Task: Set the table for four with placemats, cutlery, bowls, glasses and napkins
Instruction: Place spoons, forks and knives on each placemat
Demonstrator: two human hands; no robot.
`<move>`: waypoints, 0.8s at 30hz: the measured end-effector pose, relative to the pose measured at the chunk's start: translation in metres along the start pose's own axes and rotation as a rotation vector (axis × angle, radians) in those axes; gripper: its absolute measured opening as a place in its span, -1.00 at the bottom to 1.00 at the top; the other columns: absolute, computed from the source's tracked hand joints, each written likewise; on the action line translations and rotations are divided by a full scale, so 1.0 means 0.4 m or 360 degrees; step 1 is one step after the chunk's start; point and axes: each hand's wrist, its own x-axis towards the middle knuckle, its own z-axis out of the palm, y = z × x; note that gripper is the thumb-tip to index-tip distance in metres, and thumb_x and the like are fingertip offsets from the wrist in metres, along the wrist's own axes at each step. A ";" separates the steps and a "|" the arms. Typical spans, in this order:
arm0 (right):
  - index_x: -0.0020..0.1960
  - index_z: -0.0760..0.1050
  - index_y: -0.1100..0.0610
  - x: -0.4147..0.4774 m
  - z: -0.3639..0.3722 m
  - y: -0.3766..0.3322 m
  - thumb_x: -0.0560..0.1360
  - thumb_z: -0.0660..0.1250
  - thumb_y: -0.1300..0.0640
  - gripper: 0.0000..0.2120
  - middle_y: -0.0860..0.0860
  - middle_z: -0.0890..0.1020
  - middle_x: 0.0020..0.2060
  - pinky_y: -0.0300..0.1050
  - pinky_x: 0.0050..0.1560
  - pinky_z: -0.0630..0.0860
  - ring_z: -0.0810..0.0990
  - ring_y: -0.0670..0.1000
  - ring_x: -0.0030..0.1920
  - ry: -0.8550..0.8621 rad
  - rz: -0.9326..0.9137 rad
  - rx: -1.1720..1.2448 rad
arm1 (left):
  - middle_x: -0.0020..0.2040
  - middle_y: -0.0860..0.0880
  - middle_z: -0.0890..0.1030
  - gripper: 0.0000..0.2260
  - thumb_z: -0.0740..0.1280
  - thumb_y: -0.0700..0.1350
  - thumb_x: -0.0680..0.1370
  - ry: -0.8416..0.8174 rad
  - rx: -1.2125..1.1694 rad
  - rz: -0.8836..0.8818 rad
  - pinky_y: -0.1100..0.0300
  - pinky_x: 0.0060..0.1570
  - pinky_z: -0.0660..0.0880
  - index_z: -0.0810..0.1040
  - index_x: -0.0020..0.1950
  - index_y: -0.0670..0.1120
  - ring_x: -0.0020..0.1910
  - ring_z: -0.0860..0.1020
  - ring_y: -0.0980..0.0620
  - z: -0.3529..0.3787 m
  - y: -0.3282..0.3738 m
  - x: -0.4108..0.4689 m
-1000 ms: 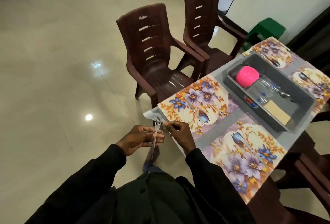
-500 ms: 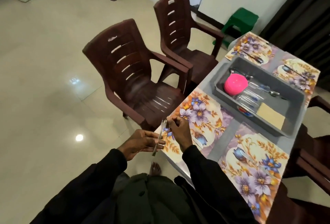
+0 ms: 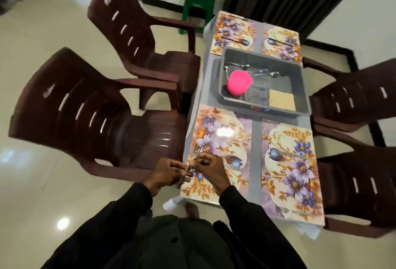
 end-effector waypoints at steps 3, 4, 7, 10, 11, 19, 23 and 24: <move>-0.03 0.59 0.23 -0.001 0.069 -0.021 0.44 0.54 0.31 -0.83 0.00 0.72 -0.27 -0.21 -0.09 0.61 0.70 -0.08 -0.21 0.0148 0.0030 0.0055 | -0.07 -0.26 0.73 -0.93 0.48 -0.33 0.51 -0.0115 0.0053 -0.0008 -0.34 0.16 0.53 0.74 -0.06 -0.21 0.03 0.67 -0.37 -0.070 0.026 0.018; -0.08 0.58 0.19 -0.002 0.087 -0.027 0.44 0.54 0.32 -0.84 0.01 0.71 -0.27 -0.19 -0.11 0.62 0.70 -0.05 -0.21 0.0186 0.0036 0.0088 | -0.08 -0.27 0.73 -0.93 0.46 -0.36 0.52 -0.0125 0.0051 -0.0005 -0.26 0.13 0.56 0.72 -0.02 -0.26 -0.02 0.69 -0.32 -0.087 0.031 0.020; -0.08 0.59 0.22 -0.003 0.144 -0.045 0.47 0.50 0.34 -0.88 0.13 0.71 -0.23 -0.15 -0.17 0.65 0.69 0.06 -0.18 0.0345 0.0080 0.0331 | -0.09 -0.30 0.72 -0.86 0.42 -0.41 0.53 -0.0176 0.0045 -0.0005 0.11 -0.16 0.66 0.63 0.08 -0.37 -0.20 0.71 -0.10 -0.157 0.056 0.030; 0.04 0.57 0.38 0.005 0.167 -0.058 0.50 0.48 0.33 -0.82 0.31 0.68 -0.11 -0.02 -0.07 0.68 0.71 0.17 -0.13 0.0510 0.0116 0.0510 | 0.04 -0.29 0.71 -0.84 0.41 -0.34 0.56 -0.0278 0.0082 0.0010 0.20 -0.18 0.66 0.63 0.14 -0.31 -0.16 0.72 -0.06 -0.233 0.070 0.063; 0.04 0.56 0.40 0.008 0.168 -0.068 0.51 0.46 0.33 -0.84 0.32 0.68 -0.10 -0.02 -0.07 0.68 0.71 0.17 -0.13 0.0562 0.0143 0.0532 | 0.06 -0.27 0.71 -0.83 0.40 -0.32 0.57 -0.0278 0.0055 0.0003 0.17 -0.14 0.66 0.62 0.16 -0.30 -0.14 0.73 -0.06 -0.254 0.075 0.074; -0.03 0.55 0.23 0.144 0.052 -0.067 0.59 0.28 0.38 -0.89 0.18 0.62 -0.06 -0.02 0.02 0.61 0.62 0.14 -0.08 0.0839 0.0465 0.0649 | 0.05 -0.16 0.74 -0.82 0.39 -0.15 0.62 -0.0045 -0.0087 0.0201 -0.05 0.14 0.60 0.64 0.17 -0.20 0.03 0.72 -0.17 -0.332 0.185 0.147; 0.01 0.58 0.23 0.260 -0.034 -0.054 0.67 0.20 0.23 -0.81 0.14 0.62 -0.01 -0.22 -0.07 0.40 0.59 0.13 0.05 0.0871 0.0516 0.0070 | 0.06 -0.17 0.73 -0.81 0.35 -0.18 0.64 0.0034 -0.0120 0.0258 0.02 0.05 0.67 0.62 0.20 -0.22 0.02 0.72 -0.18 -0.354 0.236 0.189; 0.04 0.58 0.16 0.294 -0.055 -0.041 0.67 0.20 0.20 -0.83 0.06 0.61 0.02 -0.25 -0.07 0.41 0.59 0.07 0.11 0.0848 0.0516 -0.0073 | 0.06 -0.16 0.73 -0.81 0.35 -0.18 0.63 0.0048 -0.0122 0.0272 0.06 0.02 0.68 0.62 0.21 -0.22 0.02 0.72 -0.18 -0.358 0.246 0.194</move>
